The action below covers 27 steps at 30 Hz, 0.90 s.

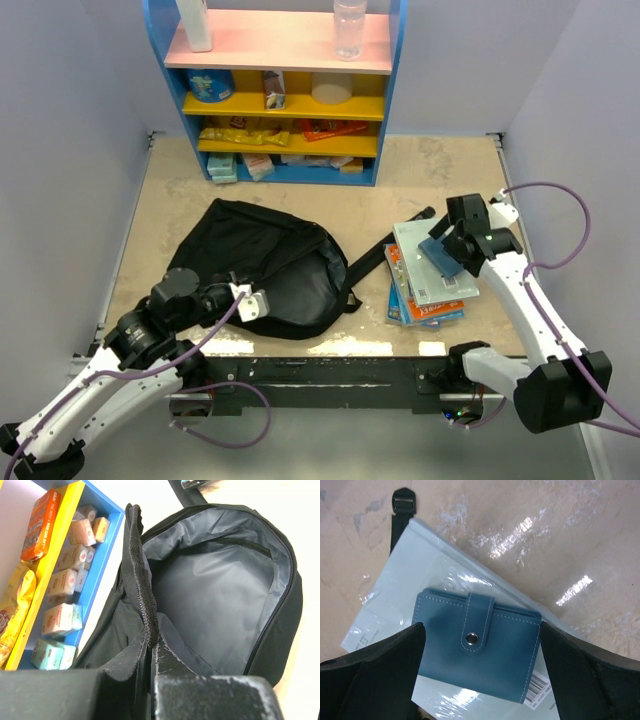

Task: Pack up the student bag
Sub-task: Adjust the student bag at the center of the board, then pick up the personal item from the center of the board.

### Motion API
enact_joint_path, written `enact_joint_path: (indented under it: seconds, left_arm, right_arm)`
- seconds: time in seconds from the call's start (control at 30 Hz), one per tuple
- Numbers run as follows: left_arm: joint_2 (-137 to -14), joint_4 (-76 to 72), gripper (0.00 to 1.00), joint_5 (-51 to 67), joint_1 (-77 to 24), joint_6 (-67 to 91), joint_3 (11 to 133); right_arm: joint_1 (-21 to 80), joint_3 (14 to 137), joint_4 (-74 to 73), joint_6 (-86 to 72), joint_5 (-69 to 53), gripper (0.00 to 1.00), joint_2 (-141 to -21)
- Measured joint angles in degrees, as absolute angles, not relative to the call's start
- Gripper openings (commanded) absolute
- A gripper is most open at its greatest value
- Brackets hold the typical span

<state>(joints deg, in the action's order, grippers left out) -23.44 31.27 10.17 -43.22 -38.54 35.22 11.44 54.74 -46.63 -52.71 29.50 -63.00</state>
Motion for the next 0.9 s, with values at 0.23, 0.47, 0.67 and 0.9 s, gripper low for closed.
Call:
enact_joint_path:
  seconds: [0.23, 0.47, 0.67, 0.9]
  left_arm:
    - [-23.4, 31.4, 0.0, 10.7, -43.2, -38.5, 35.2]
    - [-23.6, 31.2, 0.0, 11.4, -43.2, -38.5, 35.1]
    - [-24.4, 30.9, 0.0, 12.0, -43.2, -38.6, 34.9]
    - [-25.3, 30.5, 0.0, 12.5, -43.2, -38.6, 34.9]
  right_arm:
    - [11.3, 52.6, -47.2, -52.7, 25.6, 0.99, -61.0]
    - [11.2, 52.0, -47.3, -52.5, 23.0, 0.93, -59.4]
    - [11.2, 48.7, -47.2, -52.2, 19.4, 0.84, -54.0]
    - [11.2, 49.4, -49.3, -50.2, 19.9, 0.88, -53.7]
